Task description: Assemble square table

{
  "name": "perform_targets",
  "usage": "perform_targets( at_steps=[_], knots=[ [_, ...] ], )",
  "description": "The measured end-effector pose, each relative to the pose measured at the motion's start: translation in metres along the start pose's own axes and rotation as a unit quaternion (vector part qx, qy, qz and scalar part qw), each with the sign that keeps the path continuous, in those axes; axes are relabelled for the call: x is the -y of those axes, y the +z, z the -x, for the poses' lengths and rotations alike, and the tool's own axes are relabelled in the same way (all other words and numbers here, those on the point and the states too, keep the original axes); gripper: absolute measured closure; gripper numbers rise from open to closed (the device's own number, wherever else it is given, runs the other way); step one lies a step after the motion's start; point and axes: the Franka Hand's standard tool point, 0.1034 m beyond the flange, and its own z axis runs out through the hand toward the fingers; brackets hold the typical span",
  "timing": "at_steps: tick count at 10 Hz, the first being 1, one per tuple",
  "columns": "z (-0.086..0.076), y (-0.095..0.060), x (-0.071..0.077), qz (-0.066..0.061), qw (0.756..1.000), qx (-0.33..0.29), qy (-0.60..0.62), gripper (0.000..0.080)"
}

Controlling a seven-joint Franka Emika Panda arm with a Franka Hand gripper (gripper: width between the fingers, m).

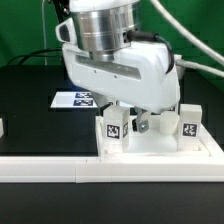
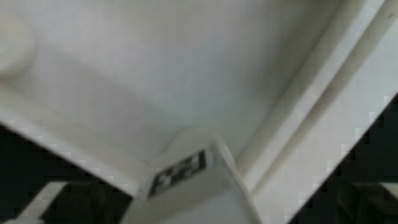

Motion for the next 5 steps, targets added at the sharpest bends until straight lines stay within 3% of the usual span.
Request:
perform_targets(
  at_steps=[1,3,4,5],
  knots=[
    [-0.0037,0.0001,-0.0006,-0.002,0.999,-0.007,-0.053,0.0151],
    [-0.0032,0.0006,-0.0004,-0.002,1.000,-0.007,-0.027,0.0181],
    [-0.0035,0.0007,-0.0007,-0.002,1.000,-0.007,-0.027,0.0354],
    [-0.0033,0.0010,-0.0007,-0.002,1.000,-0.007,-0.006,0.0354]
  ],
)
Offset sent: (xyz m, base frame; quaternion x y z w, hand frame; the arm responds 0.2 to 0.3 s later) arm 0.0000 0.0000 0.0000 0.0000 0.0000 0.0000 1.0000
